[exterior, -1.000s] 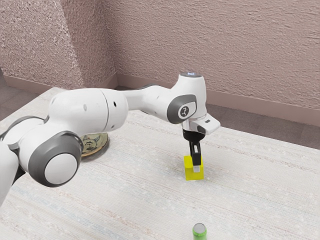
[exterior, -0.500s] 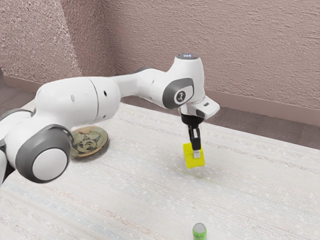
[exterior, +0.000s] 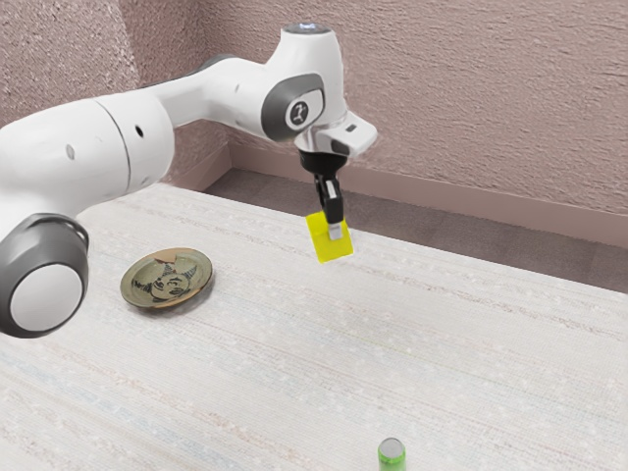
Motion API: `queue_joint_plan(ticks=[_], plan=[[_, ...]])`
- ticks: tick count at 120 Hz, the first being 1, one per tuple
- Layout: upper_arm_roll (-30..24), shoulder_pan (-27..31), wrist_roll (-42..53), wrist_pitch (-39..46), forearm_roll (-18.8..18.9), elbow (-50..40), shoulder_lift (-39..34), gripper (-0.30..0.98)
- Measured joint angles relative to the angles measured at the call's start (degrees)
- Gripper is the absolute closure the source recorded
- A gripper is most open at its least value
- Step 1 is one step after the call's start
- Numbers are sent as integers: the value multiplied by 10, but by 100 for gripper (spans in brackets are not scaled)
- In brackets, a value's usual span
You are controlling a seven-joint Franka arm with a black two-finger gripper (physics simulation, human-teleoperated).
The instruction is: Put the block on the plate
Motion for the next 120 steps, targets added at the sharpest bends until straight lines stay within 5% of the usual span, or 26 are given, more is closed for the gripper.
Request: queue_joint_plan(ticks=[75, 120], plan=[[237, 31, 107, -44, -110, -61, -21, 58], [313, 41, 191, -45, -153, -100, -28, 57]])
